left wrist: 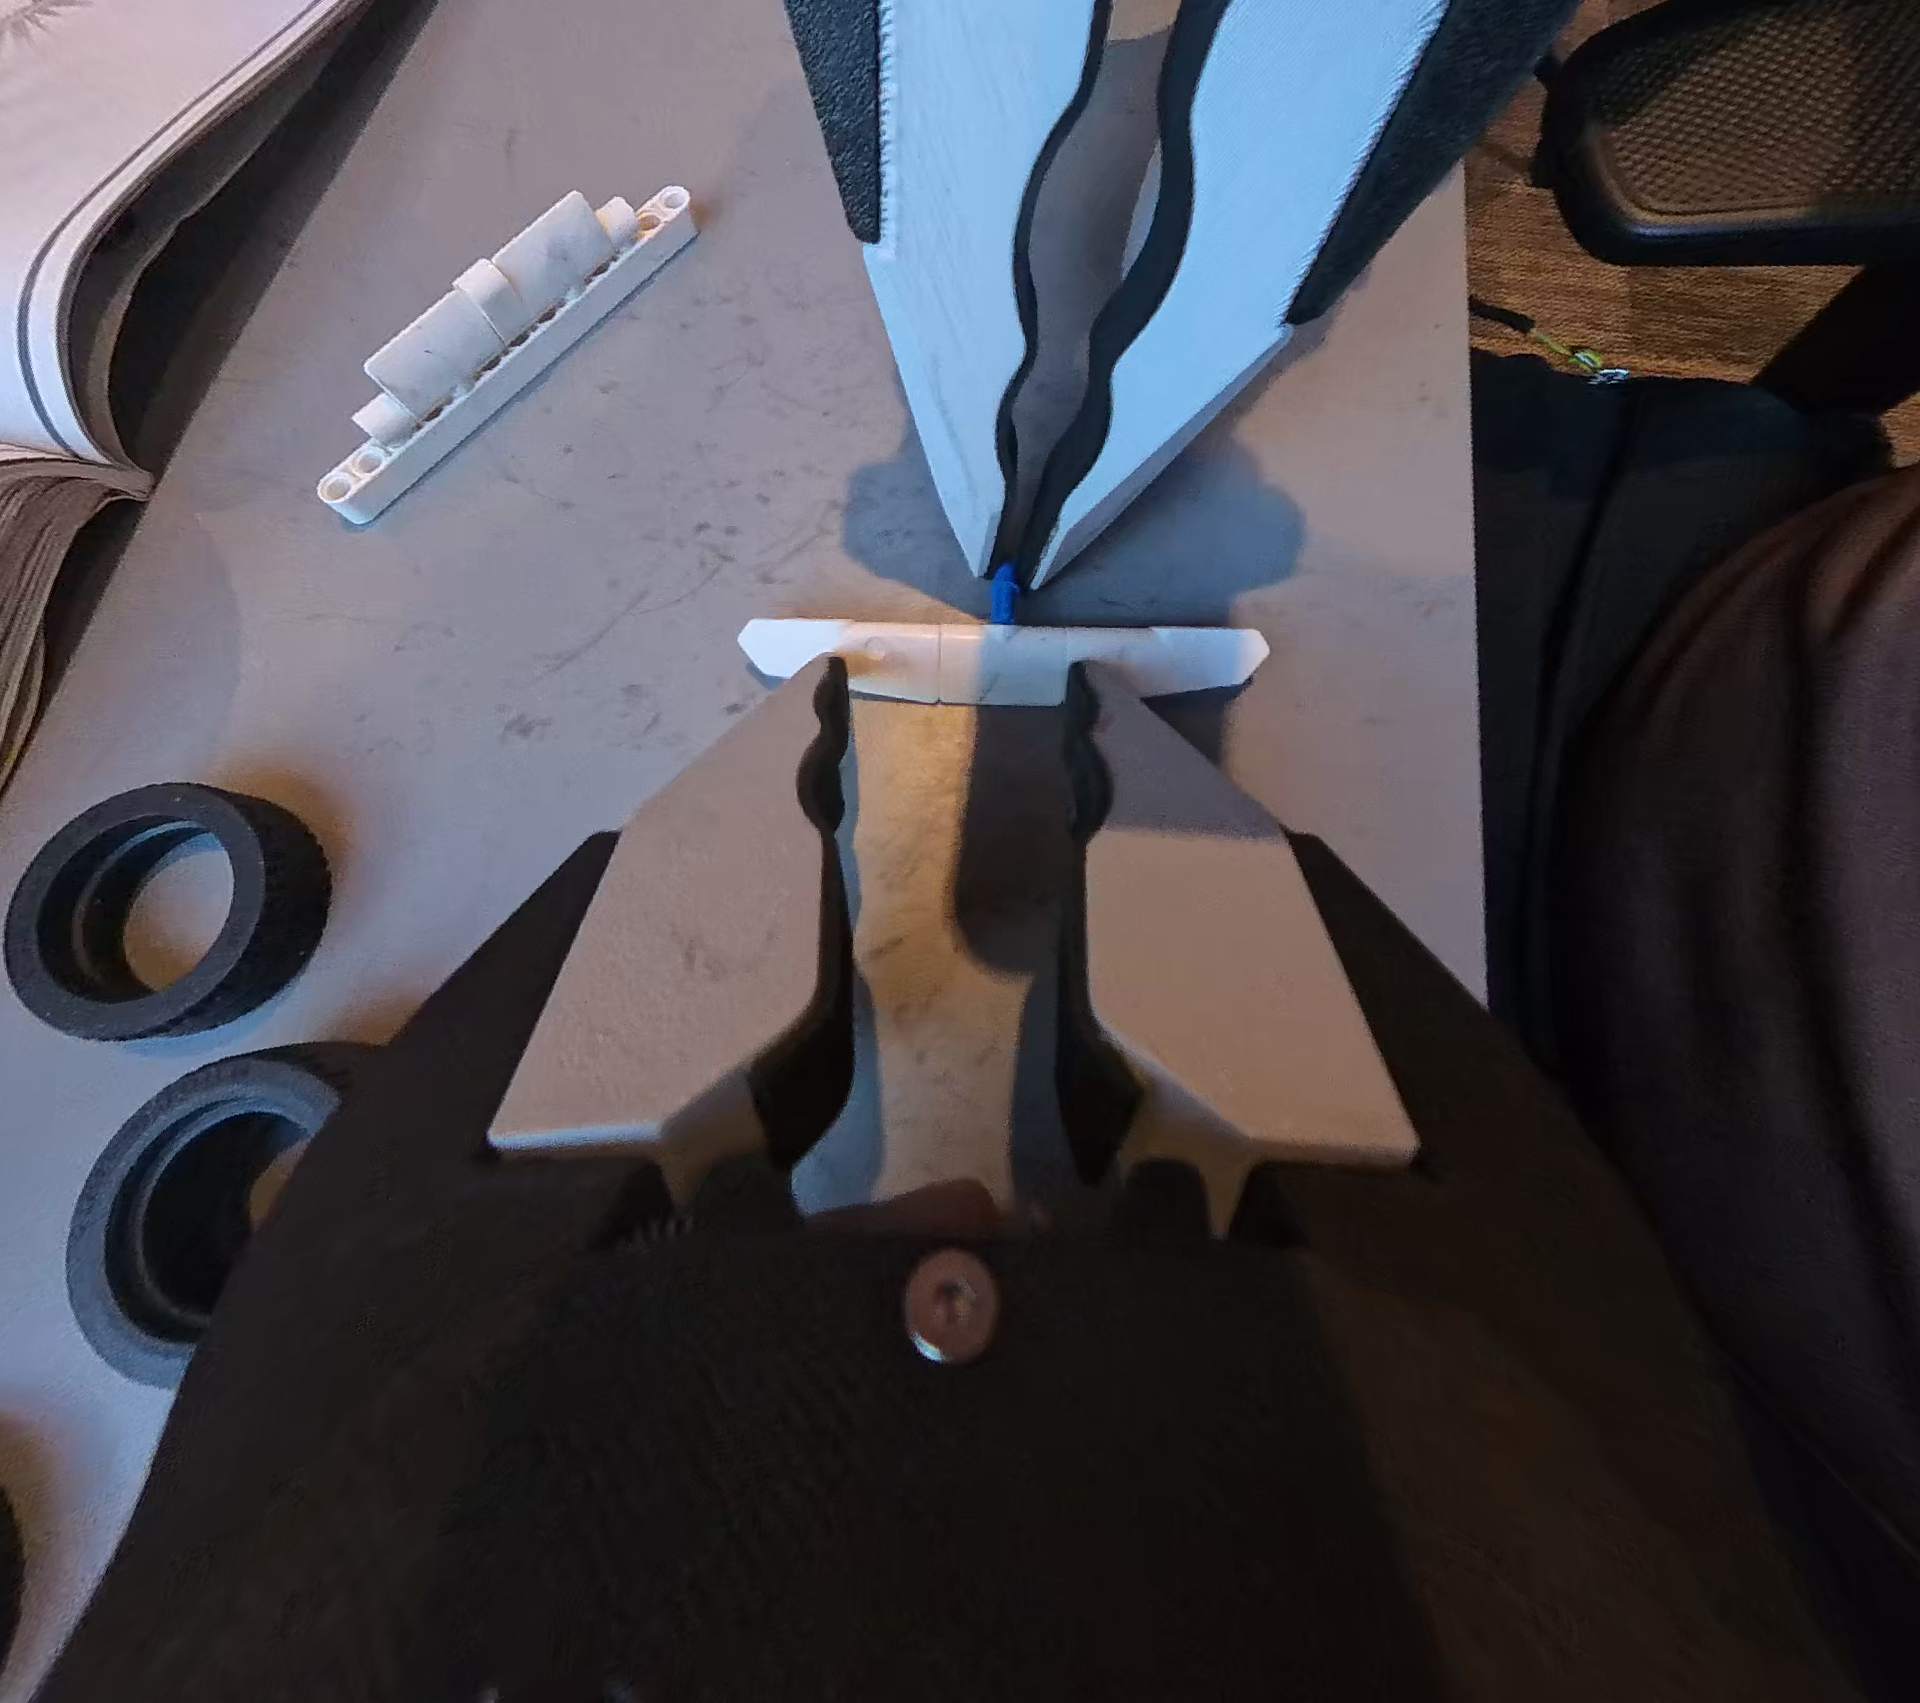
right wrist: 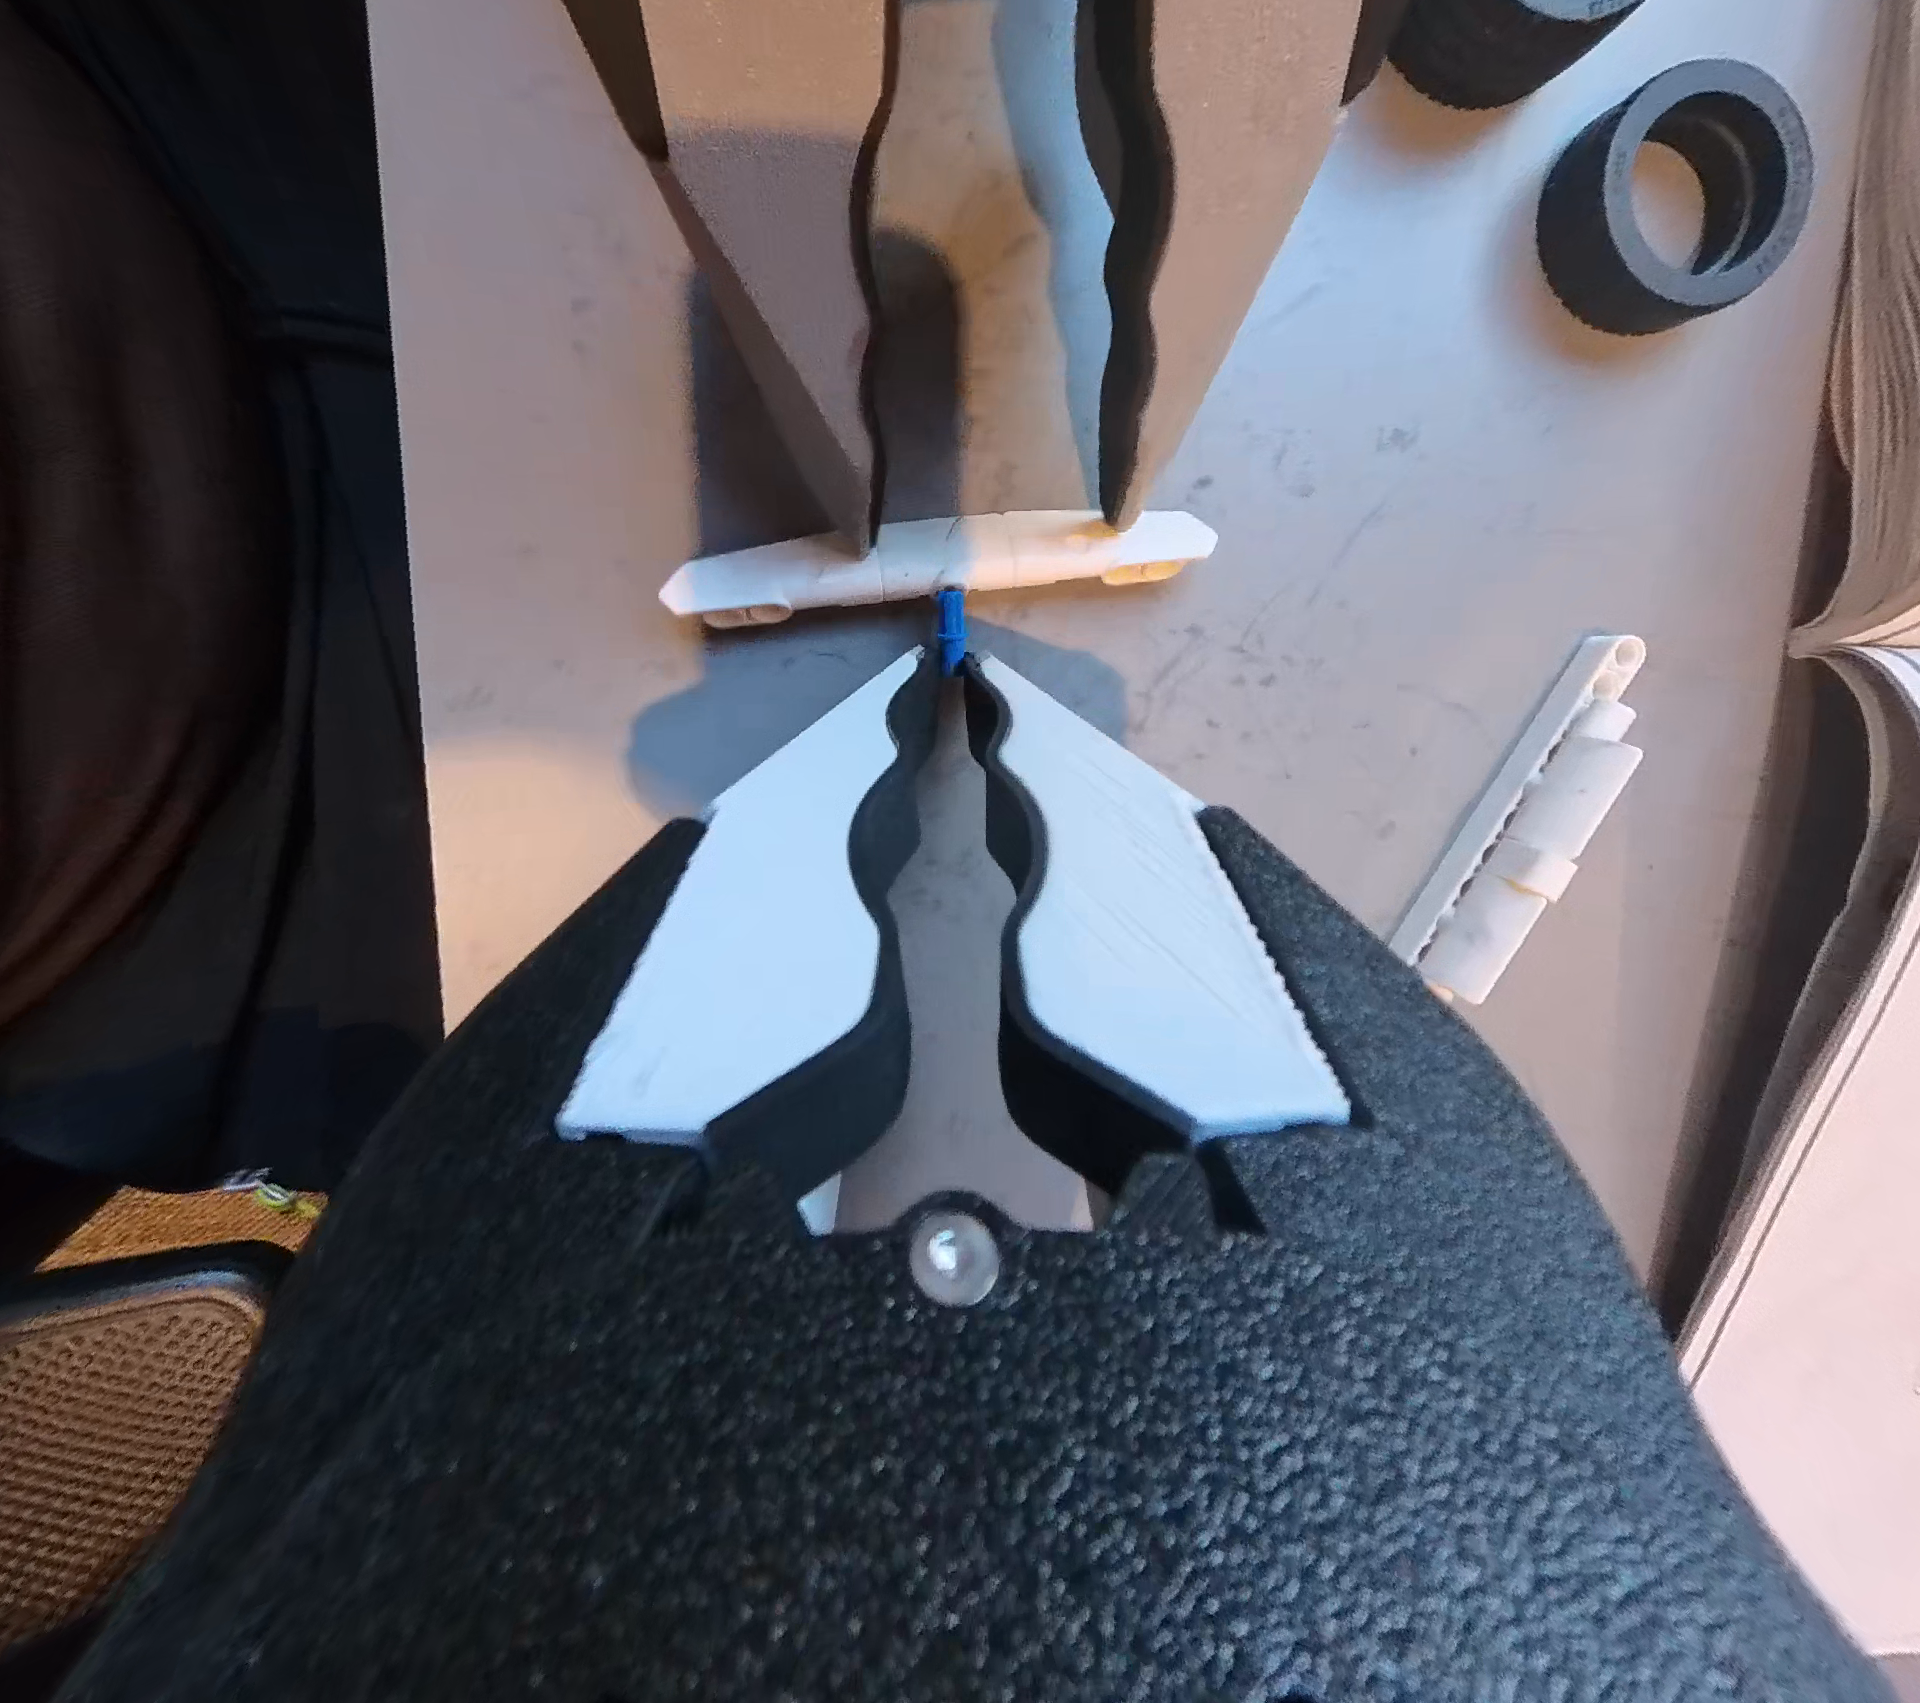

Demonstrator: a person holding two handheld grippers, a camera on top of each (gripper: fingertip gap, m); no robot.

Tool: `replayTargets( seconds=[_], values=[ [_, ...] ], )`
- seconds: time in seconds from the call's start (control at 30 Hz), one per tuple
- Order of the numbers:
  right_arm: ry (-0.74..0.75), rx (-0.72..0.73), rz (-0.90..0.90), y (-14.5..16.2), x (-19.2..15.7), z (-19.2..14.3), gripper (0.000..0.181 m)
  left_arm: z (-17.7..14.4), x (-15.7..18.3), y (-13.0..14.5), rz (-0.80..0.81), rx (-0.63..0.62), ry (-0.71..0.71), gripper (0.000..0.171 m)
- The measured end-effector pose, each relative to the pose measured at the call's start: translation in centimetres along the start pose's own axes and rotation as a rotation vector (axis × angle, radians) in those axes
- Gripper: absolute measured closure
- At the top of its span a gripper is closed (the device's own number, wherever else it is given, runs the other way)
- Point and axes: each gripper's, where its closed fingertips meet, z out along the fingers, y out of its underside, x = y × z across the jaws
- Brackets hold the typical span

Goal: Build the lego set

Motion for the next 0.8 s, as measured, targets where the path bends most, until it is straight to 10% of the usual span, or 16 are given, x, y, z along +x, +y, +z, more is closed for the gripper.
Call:
replayTargets(
  seconds=[0.8],
  values=[
    [0.069,0.015,0.106,1.5,-0.3,-0.8,0.177,0.0,0.9,0.0,-0.115,-0.001,0.037,0.104]
  ],
)
